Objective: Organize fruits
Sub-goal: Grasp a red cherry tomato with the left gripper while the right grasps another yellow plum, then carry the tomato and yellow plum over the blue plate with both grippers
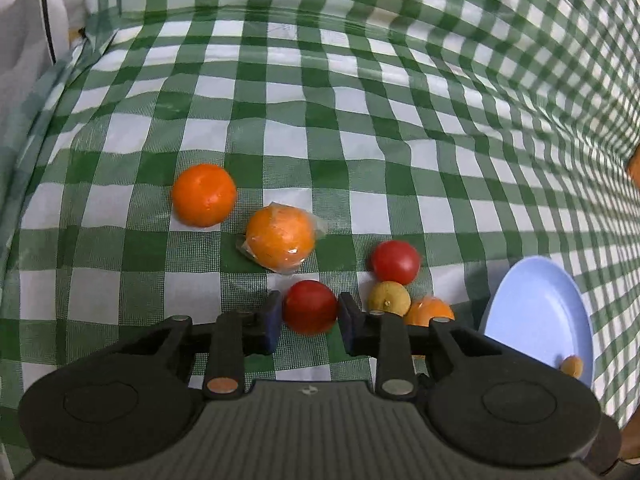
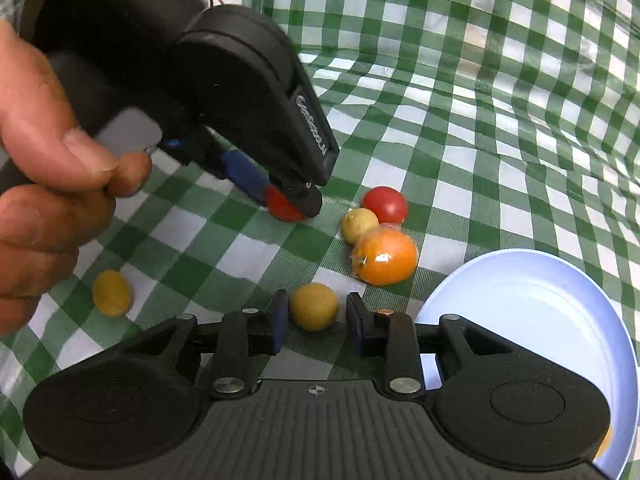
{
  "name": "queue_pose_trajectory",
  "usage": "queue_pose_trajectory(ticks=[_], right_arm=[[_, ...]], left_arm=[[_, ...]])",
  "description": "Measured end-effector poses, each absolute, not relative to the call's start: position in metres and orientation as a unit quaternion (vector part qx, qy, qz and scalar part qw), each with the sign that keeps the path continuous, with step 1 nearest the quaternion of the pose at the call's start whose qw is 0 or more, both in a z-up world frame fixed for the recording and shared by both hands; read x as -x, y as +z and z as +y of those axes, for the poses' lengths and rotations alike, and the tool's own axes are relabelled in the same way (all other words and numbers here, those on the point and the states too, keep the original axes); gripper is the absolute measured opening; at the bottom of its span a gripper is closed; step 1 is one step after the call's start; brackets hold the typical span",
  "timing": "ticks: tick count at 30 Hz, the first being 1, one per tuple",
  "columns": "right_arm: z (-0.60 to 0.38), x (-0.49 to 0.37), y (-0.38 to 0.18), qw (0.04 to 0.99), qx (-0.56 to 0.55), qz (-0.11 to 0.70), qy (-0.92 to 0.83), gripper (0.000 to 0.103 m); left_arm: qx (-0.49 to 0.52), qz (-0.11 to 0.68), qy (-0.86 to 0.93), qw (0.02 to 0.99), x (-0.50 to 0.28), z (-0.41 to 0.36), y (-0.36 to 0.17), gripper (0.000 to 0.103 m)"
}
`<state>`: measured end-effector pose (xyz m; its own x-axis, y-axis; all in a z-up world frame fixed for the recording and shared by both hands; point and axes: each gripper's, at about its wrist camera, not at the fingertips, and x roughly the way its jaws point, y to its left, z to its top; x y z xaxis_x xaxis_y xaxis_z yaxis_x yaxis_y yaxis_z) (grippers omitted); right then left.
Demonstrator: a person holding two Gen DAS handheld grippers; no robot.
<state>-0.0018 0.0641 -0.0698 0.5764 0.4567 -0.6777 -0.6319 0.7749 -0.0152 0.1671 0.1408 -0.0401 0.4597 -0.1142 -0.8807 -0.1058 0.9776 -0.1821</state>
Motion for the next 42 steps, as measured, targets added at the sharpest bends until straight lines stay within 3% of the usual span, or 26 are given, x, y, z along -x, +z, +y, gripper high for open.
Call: queue_pose_trajectory(ticks=[2,42], right_arm=[[0.065,0.004,-0.07,0.879,0.13,0.338,0.311,0.028],[-0.033,0.01,0.015,0.937,0.079,0.262,0.215,0.027]], left_arm=[[0.099,0.523,0.002,0.847,-0.165,0.14,-0.038,0.032],[0.01,0.486,-0.019,0.874,-0.132,0.09,0.027,0.032]])
